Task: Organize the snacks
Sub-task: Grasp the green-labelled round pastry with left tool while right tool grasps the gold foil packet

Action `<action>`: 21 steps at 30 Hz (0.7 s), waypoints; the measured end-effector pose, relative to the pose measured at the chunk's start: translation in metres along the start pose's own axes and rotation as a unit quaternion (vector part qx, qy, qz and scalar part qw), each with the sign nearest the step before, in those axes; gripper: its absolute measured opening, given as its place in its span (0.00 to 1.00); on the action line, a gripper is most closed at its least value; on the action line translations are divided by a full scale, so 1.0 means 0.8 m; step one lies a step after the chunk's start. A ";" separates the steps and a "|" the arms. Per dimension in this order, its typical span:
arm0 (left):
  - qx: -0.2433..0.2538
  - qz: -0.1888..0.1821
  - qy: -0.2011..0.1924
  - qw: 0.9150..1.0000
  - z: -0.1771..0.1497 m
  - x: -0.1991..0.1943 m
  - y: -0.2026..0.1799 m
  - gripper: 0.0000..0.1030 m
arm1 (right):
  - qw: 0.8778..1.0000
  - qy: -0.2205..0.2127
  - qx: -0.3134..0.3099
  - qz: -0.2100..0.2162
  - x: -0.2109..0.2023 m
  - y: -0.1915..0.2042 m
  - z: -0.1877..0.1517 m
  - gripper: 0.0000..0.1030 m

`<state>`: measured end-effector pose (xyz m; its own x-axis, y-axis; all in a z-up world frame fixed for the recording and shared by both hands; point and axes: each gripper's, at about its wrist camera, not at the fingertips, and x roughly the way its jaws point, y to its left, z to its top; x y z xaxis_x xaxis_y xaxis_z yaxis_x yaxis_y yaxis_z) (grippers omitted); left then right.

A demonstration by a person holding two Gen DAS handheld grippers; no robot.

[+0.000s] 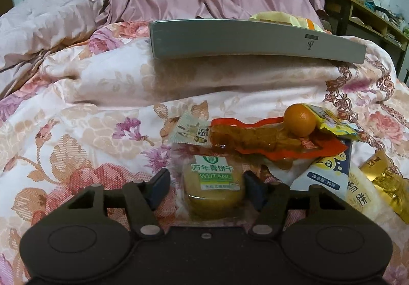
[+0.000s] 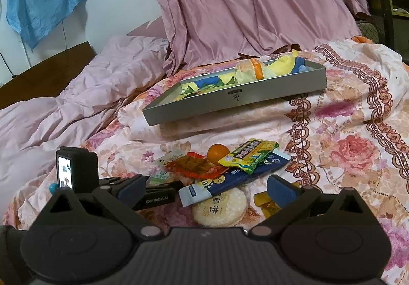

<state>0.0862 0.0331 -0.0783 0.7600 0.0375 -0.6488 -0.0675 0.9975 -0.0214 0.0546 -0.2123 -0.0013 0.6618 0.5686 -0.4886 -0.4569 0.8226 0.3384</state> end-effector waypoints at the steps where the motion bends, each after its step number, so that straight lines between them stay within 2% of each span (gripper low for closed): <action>1: 0.001 -0.001 0.001 1.000 0.000 0.001 0.000 0.61 | 1.000 0.000 0.000 0.000 0.000 0.000 0.000 1.00; 3: 0.003 -0.009 0.000 1.000 -0.001 0.000 -0.001 0.51 | 1.000 0.001 0.000 0.000 0.000 0.001 -0.001 1.00; 5: 0.000 -0.012 -0.003 1.000 0.000 -0.002 0.000 0.48 | 1.000 0.002 -0.002 0.000 0.000 0.002 -0.002 1.00; 15: -0.018 -0.011 -0.041 0.999 0.015 -0.044 0.013 0.48 | 0.999 0.015 -0.025 -0.030 0.014 -0.006 -0.007 1.00; 19: -0.034 -0.018 -0.047 0.998 0.019 -0.050 0.019 0.48 | 0.997 0.027 -0.041 -0.052 0.026 -0.015 -0.011 1.00; 21: -0.035 -0.021 -0.047 0.998 0.020 -0.049 0.019 0.48 | 0.994 0.041 -0.061 -0.077 0.034 -0.021 -0.014 0.98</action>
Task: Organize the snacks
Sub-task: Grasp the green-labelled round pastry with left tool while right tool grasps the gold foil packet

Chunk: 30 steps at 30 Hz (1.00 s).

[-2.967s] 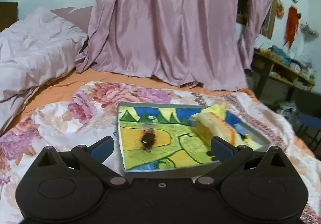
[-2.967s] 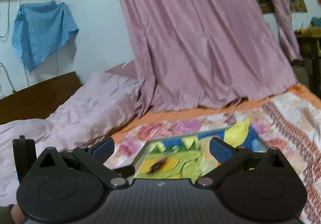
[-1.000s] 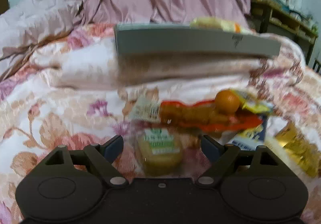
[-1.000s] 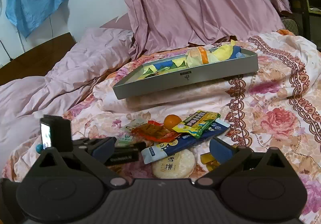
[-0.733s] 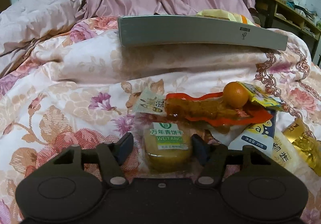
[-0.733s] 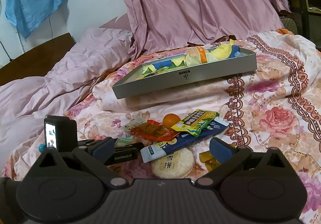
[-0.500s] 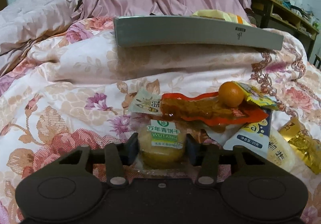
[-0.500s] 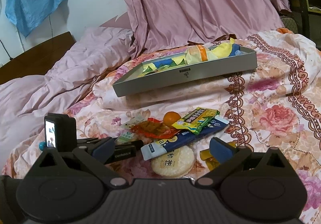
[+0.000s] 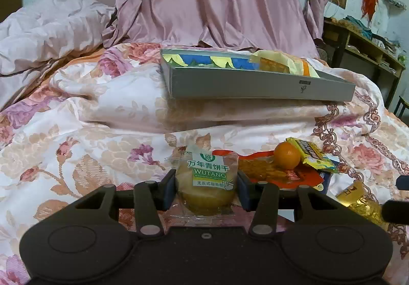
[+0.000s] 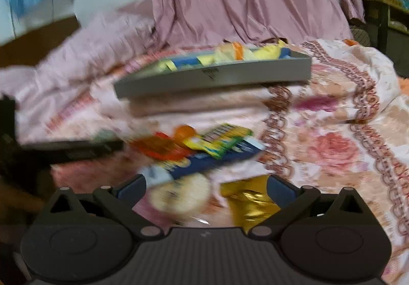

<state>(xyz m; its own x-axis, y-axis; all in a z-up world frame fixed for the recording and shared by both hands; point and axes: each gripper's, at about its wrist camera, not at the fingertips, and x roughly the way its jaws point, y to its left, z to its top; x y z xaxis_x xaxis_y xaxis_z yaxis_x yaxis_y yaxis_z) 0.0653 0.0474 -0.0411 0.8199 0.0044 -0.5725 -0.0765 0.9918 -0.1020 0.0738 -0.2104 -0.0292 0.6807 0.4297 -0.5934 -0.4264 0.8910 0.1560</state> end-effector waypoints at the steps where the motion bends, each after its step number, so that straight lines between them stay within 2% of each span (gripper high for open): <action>1: -0.001 -0.002 0.002 1.000 0.000 0.001 0.000 0.49 | 1.000 0.009 -0.009 -0.011 0.005 -0.002 -0.001 0.96; 4: -0.001 -0.007 0.007 1.000 -0.002 0.004 -0.002 0.49 | 0.999 0.042 -0.016 -0.030 0.021 -0.018 -0.007 0.90; 7: 0.000 -0.009 0.008 1.000 -0.002 0.005 -0.004 0.49 | 0.998 0.061 -0.017 -0.029 0.034 -0.032 -0.015 0.87; 11: 0.003 -0.009 0.014 1.000 -0.004 0.007 -0.005 0.49 | 0.994 0.088 -0.064 -0.029 0.053 -0.032 -0.019 0.81; 13: 0.004 -0.009 0.015 1.000 -0.006 0.009 -0.006 0.49 | 0.991 0.099 -0.083 -0.023 0.061 -0.030 -0.019 0.81; 18: 0.004 -0.009 0.020 1.000 -0.007 0.011 -0.006 0.49 | 0.991 0.106 -0.085 -0.014 0.070 -0.035 -0.015 0.78; 21: 0.004 -0.010 0.023 1.000 -0.008 0.012 -0.006 0.49 | 0.991 0.104 -0.082 -0.014 0.064 -0.033 -0.017 0.66; 22: 0.003 -0.010 0.023 1.000 -0.008 0.012 -0.006 0.49 | 0.991 0.102 -0.081 -0.014 0.062 -0.032 -0.019 0.57; 23: 0.003 -0.011 0.024 1.000 -0.008 0.012 -0.006 0.49 | 0.992 0.100 -0.081 -0.016 0.059 -0.032 -0.020 0.53; 26: 0.000 -0.013 0.024 1.000 -0.007 0.012 -0.006 0.49 | 0.993 0.095 -0.073 -0.017 0.053 -0.034 -0.022 0.46; 30: 0.001 -0.015 0.023 1.000 -0.008 0.010 -0.006 0.49 | 0.996 0.081 -0.045 -0.006 0.037 -0.034 -0.021 0.44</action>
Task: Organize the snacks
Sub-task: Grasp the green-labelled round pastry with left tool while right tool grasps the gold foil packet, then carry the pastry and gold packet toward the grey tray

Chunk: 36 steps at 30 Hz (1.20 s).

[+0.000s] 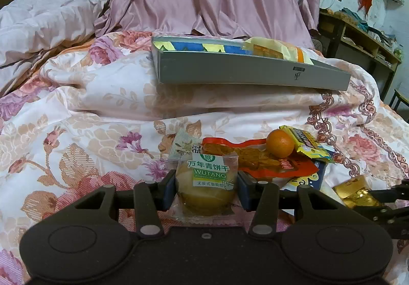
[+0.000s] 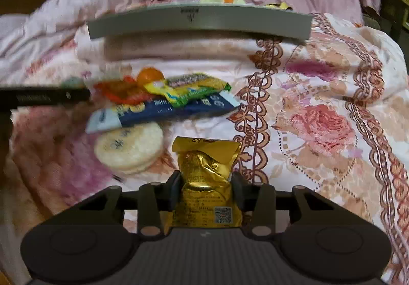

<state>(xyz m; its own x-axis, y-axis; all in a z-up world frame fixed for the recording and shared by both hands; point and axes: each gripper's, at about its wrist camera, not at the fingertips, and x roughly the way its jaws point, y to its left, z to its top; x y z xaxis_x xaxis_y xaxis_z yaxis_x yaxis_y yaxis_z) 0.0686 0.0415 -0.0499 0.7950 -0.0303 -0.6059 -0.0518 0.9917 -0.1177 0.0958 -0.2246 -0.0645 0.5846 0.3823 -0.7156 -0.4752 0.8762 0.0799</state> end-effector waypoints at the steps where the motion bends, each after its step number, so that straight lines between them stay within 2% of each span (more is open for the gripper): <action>1: 0.000 0.000 -0.001 1.000 0.000 0.000 0.000 0.49 | 1.000 -0.007 0.007 0.006 -0.006 0.001 -0.001 0.44; 6: 0.006 -0.005 -0.002 1.000 -0.001 -0.001 -0.003 0.49 | 0.999 -0.037 0.020 0.016 -0.034 0.013 0.001 0.44; 14: 0.014 -0.019 -0.014 1.000 0.001 -0.022 -0.013 0.49 | 0.997 -0.063 0.001 0.044 -0.056 0.046 0.022 0.44; 19: 0.038 -0.016 -0.031 0.999 0.011 -0.044 -0.025 0.49 | 0.995 -0.091 0.004 0.050 -0.074 0.054 0.037 0.44; 28: 0.045 -0.027 -0.049 0.997 0.023 -0.089 -0.058 0.49 | 0.989 -0.139 0.009 0.058 -0.112 0.061 0.057 0.44; 36: 0.051 -0.020 -0.087 0.995 0.050 -0.139 -0.079 0.49 | 0.984 -0.170 0.026 0.054 -0.145 0.061 0.064 0.44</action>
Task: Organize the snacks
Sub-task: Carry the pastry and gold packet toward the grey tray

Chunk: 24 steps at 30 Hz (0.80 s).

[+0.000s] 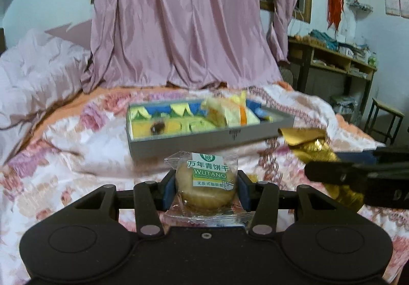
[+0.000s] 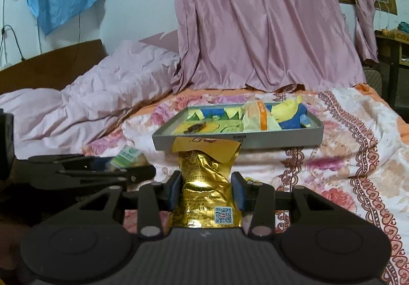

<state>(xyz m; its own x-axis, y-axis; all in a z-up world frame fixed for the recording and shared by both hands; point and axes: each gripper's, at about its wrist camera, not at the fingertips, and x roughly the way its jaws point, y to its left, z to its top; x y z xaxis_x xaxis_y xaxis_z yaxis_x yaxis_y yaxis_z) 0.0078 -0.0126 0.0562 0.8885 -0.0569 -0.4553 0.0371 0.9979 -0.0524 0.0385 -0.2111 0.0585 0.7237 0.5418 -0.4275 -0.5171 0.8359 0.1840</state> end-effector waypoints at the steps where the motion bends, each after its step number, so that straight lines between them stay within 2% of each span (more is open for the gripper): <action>1: 0.000 0.000 -0.006 1.000 0.005 -0.005 -0.001 0.49 | 1.000 -0.002 0.002 0.001 -0.002 0.000 0.001 0.44; 24: 0.015 0.016 -0.063 0.998 0.058 -0.075 -0.016 0.49 | 0.998 -0.064 -0.005 0.008 -0.054 0.020 0.041 0.45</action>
<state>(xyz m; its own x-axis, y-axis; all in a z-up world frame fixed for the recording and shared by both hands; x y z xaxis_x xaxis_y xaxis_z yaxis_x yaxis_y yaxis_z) -0.0248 -0.0208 0.1255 0.9395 -0.0234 -0.3417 0.0207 0.9997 -0.0115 0.0141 -0.2186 0.1089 0.7672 0.5623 -0.3085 -0.5332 0.8265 0.1805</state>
